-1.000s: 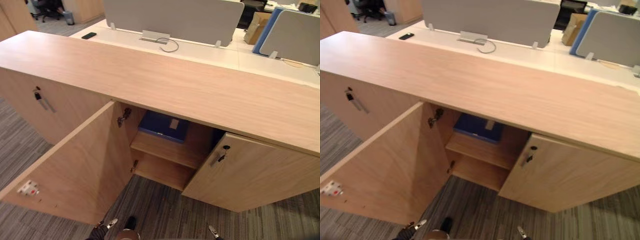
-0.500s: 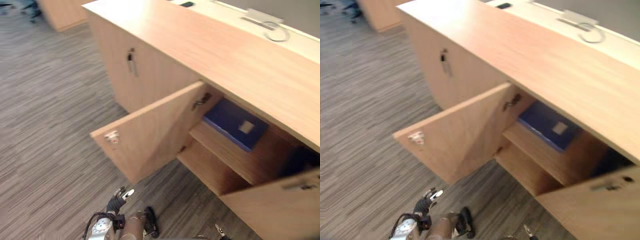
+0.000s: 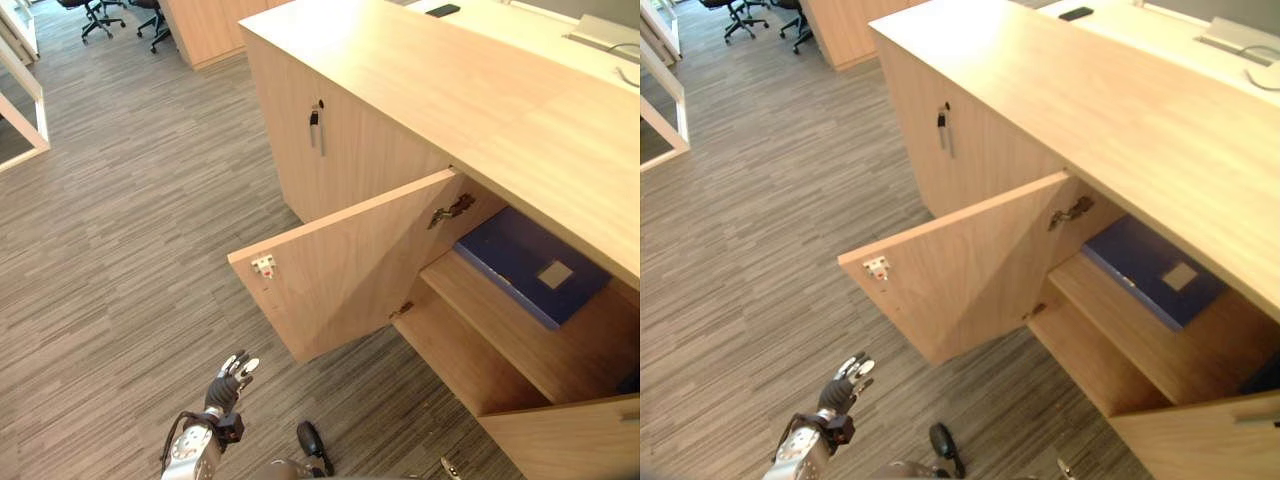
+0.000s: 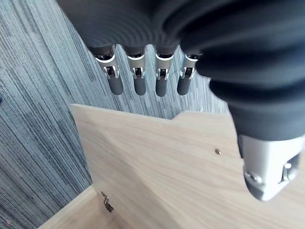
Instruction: Walk over to the cabinet, pick up the folder, carry it to the office cabinet, place the folder inside the office cabinet, then close the office cabinet door
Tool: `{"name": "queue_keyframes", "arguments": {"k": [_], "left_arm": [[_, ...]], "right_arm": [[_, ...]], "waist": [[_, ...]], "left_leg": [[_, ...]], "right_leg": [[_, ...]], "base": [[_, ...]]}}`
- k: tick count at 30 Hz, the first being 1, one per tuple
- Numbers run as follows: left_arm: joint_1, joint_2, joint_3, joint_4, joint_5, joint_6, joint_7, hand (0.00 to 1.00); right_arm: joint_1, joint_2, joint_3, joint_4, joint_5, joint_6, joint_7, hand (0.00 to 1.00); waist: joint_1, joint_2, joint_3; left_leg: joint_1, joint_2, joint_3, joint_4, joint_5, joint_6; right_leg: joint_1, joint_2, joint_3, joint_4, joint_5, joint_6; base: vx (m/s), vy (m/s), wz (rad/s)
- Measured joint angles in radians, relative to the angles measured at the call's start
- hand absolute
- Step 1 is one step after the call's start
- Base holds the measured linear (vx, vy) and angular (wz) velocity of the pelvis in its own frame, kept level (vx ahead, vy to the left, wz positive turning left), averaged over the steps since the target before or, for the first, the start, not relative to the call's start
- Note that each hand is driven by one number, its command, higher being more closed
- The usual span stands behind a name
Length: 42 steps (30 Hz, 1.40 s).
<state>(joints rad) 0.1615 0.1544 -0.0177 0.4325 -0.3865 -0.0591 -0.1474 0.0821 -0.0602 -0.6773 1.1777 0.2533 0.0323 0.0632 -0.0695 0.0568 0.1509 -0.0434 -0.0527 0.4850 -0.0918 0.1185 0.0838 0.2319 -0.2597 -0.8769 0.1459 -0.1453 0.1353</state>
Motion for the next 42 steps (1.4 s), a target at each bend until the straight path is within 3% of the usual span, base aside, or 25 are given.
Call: {"name": "queue_keyframes", "arguments": {"k": [4, 9, 14, 20, 25, 30, 35, 42], "left_arm": [[-0.052, -0.004, 0.004, -0.021, 0.029, 0.000, 0.005, 0.00], [-0.138, -0.012, 0.004, -0.050, 0.206, 0.000, 0.048, 0.00], [-0.241, -0.013, 0.013, -0.035, 0.309, 0.000, 0.083, 0.00], [-0.345, -0.009, 0.088, 0.126, 0.265, 0.004, 0.143, 0.00], [-0.432, 0.046, 0.094, 0.268, 0.188, 0.027, 0.166, 0.00], [-0.432, 0.056, 0.084, 0.272, 0.134, 0.035, 0.192, 0.00], [-0.402, 0.065, 0.007, 0.210, 0.102, 0.033, 0.196, 0.00], [-0.260, 0.001, -0.019, 0.194, 0.106, 0.026, 0.138, 0.00]], "right_arm": [[0.010, 0.000, 0.002, -0.007, 0.000, 0.006, 0.002, 0.00], [0.013, 0.009, 0.003, -0.007, 0.000, 0.006, 0.006, 0.00], [0.026, 0.023, 0.011, -0.008, 0.001, 0.006, 0.012, 0.00], [0.034, 0.027, 0.052, -0.023, 0.001, 0.008, 0.012, 0.00], [0.042, 0.036, 0.092, -0.035, 0.001, 0.010, 0.011, 0.00], [0.048, 0.039, 0.124, -0.037, 0.007, 0.007, 0.011, 0.00], [0.049, 0.039, 0.133, -0.037, 0.023, 0.006, 0.011, 0.00], [0.050, 0.043, 0.132, -0.037, 0.038, 0.007, 0.012, 0.00]], "waist": [[-0.008, 0.008, -0.006], [-0.024, 0.007, -0.006], [-0.030, 0.001, -0.005], [-0.032, -0.011, -0.007], [-0.031, -0.022, -0.010], [-0.024, -0.034, -0.019], [-0.018, -0.037, -0.020], [-0.016, -0.044, -0.016]], "left_leg": [[0.006, 0.001, 0.007, -0.001, -0.004, -0.005], [0.013, 0.004, 0.024, -0.001, -0.010, -0.006], [0.021, 0.008, 0.040, 0.000, -0.014, -0.008], [0.048, 0.022, 0.079, 0.000, -0.018, -0.016], [0.059, 0.042, 0.086, 0.000, -0.009, -0.032], [0.063, 0.066, 0.086, 0.001, 0.003, -0.050], [0.063, 0.077, 0.084, 0.000, 0.015, -0.054], [0.063, 0.073, 0.087, -0.001, 0.015, -0.052]], "right_leg": [[0.000, -0.002, 0.006, 0.000, -0.014, -0.023], [-0.005, 0.000, 0.032, -0.006, -0.017, -0.029], [-0.004, 0.002, 0.050, -0.012, -0.015, -0.030], [0.000, 0.008, 0.090, -0.015, -0.009, -0.031], [0.001, 0.021, 0.097, -0.005, -0.008, -0.033], [0.000, 0.039, 0.102, 0.002, -0.003, -0.041], [0.000, 0.051, 0.104, 0.000, -0.001, -0.044], [-0.002, 0.049, 0.111, -0.015, -0.004, -0.048]], "base": [[-0.08, -0.035, -0.07], [-0.06, -0.014, -0.11], [-0.03, -0.023, -0.11], [-0.02, -0.038, -0.22], [-0.03, -0.046, -0.09], [-0.06, -0.028, -0.03], [-0.09, -0.001, -0.02], [-0.08, 0.027, -0.04]]}}
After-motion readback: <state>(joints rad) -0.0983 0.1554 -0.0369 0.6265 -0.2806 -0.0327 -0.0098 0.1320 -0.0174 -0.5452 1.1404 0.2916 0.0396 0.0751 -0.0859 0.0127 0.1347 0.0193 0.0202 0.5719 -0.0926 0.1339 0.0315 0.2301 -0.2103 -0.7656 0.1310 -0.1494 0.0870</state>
